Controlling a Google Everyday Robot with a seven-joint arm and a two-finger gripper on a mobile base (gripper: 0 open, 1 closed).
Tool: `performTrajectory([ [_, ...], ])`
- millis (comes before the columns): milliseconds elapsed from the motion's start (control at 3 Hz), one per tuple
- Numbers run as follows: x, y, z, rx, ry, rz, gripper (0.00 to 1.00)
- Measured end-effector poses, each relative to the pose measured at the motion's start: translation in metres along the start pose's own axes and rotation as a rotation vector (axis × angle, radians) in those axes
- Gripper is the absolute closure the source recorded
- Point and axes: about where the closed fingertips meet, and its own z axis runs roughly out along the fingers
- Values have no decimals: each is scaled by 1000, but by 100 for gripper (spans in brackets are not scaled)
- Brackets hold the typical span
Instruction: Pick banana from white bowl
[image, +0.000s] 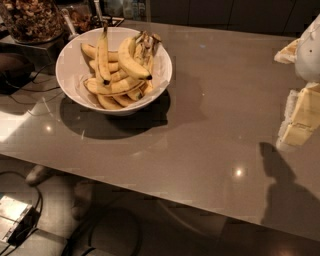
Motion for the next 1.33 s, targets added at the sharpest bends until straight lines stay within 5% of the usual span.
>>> performTrajectory([
  [667, -24, -3, 2, 41, -2, 19, 0],
  [1000, -70, -8, 4, 68, 22, 27, 0],
  [1333, -125, -8, 1, 85, 76, -38, 0],
])
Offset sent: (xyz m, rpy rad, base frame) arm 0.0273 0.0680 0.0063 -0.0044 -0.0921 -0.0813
